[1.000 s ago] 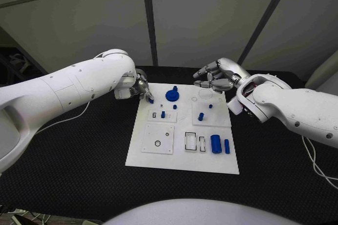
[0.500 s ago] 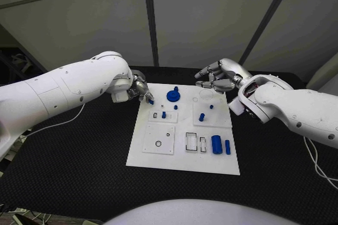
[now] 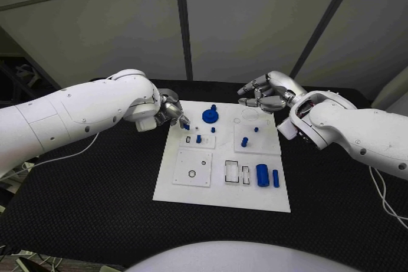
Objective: Assemble the parts on the task board
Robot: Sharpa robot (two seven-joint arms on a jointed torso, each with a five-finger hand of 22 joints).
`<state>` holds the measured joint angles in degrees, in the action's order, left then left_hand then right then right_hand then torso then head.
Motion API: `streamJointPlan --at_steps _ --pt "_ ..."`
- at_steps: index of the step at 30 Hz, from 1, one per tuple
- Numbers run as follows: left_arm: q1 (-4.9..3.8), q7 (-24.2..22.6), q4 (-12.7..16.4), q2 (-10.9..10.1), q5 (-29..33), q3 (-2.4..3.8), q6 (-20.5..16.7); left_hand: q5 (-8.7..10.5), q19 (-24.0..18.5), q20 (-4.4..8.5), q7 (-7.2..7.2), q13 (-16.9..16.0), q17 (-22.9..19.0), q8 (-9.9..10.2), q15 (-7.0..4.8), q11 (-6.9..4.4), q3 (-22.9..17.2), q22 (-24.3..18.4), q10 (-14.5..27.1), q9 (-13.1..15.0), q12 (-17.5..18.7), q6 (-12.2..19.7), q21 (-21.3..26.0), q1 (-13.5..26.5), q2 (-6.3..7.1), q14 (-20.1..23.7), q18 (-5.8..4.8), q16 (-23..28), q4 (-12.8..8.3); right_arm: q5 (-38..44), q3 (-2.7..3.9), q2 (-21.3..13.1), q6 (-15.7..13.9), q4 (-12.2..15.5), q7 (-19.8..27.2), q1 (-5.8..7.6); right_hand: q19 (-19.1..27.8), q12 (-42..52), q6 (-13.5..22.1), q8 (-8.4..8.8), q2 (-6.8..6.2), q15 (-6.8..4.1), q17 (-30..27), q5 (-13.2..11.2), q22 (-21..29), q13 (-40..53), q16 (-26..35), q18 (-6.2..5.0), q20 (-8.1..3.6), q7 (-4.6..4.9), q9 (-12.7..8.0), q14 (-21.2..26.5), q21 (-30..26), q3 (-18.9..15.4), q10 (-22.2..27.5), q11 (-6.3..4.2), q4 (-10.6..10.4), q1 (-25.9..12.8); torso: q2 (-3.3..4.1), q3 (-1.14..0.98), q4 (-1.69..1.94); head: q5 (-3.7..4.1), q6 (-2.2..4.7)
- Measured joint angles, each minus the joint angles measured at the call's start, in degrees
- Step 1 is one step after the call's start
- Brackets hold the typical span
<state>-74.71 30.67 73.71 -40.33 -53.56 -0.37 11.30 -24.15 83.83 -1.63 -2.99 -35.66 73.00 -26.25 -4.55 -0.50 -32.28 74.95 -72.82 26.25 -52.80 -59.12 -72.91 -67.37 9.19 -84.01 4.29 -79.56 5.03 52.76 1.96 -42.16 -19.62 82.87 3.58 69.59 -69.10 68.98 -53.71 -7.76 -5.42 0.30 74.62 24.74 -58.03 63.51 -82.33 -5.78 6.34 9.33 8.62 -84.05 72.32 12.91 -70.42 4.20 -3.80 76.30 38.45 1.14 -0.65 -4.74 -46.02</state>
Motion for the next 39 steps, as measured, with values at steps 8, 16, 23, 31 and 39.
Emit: streamJointPlan --at_steps 8,16,23,31,39 --pt "0.67 0.0 1.9 -0.5 -3.0 -0.17 -1.0 -0.27 0.0 0.0 0.12 -0.3 0.0 -0.2 0.0 0.19 0.0 0.0 -0.2 0.2 -0.2 -0.1 -0.2 0.2 0.15 0.0 0.0 0.0 0.0 0.0 0.0 0.0 0.0 0.0 0.0 0.0 0.0 -0.2 0.0 0.0 0.14 0.0 0.0 0.0 0.0 -0.1 0.0 0.0 0.0 0.0 0.0 0.0 0.0 0.0 0.0 0.0 0.0 -0.1 0.03 0.0 -0.09 -0.04 -0.03" --pt "1.17 0.0 3.1 -0.9 -5.7 -0.38 -1.2 -0.67 0.0 0.0 0.2 -0.7 0.0 -0.2 0.04 0.08 0.0 0.0 -0.5 0.3 -0.4 -0.2 -0.5 0.4 0.38 0.0 0.0 0.0 0.0 0.0 0.0 0.0 0.0 -0.1 0.0 0.0 0.0 -0.3 0.0 0.0 0.24 0.0 0.0 0.0 0.0 -0.1 0.0 0.0 0.0 0.0 0.0 0.0 0.0 0.0 0.0 0.0 0.0 -0.2 0.03 0.02 -0.09 -0.04 -0.14" --pt "1.45 0.1 3.8 -1.0 -7.4 -0.62 -0.7 -0.67 0.0 0.0 0.2 -0.9 0.0 -0.4 0.05 0.19 0.0 0.0 -0.6 0.3 -0.6 -0.2 -0.5 0.5 0.53 0.0 0.0 0.0 0.0 0.1 0.0 0.1 0.0 -0.1 0.0 0.0 0.0 -0.3 0.0 0.0 0.24 0.0 0.0 0.0 0.0 -0.1 0.1 0.0 0.0 0.0 0.0 0.0 0.0 0.1 0.0 0.0 -0.1 -0.2 0.03 0.02 -0.09 0.06 -0.2" --pt "1.64 0.2 4.5 -1.4 -8.5 -0.71 0.2 -1.11 0.0 0.0 0.2 -1.1 0.0 -0.5 0.06 0.19 -0.1 0.0 -0.6 0.5 -0.8 -0.2 -0.5 0.8 0.79 -0.1 0.0 0.0 -0.1 0.2 0.0 0.1 0.0 -0.2 0.0 -0.01 0.0 -0.3 0.0 0.0 0.24 0.0 0.0 0.0 0.0 -0.2 0.2 0.0 0.0 0.0 0.0 0.0 0.0 0.2 0.0 0.0 -0.2 -0.2 0.05 0.03 -0.1 0.07 -0.32" --pt "1.7 0.3 4.7 -1.3 -8.9 -0.74 0.6 -1.11 0.0 -0.01 0.4 -1.2 0.0 -0.5 -0.05 0.18 -0.7 0.0 -0.6 0.5 -0.8 -0.4 -0.5 1.0 0.98 0.1 0.0 0.0 -0.7 0.3 0.0 0.2 0.1 -0.3 0.0 -0.01 0.0 -0.3 0.0 0.0 0.24 0.0 0.0 0.0 0.0 -0.2 0.2 0.0 0.0 0.0 0.0 0.0 0.0 0.2 0.0 0.0 -0.2 -0.2 0.04 0.01 -0.1 -0.03 -0.42"
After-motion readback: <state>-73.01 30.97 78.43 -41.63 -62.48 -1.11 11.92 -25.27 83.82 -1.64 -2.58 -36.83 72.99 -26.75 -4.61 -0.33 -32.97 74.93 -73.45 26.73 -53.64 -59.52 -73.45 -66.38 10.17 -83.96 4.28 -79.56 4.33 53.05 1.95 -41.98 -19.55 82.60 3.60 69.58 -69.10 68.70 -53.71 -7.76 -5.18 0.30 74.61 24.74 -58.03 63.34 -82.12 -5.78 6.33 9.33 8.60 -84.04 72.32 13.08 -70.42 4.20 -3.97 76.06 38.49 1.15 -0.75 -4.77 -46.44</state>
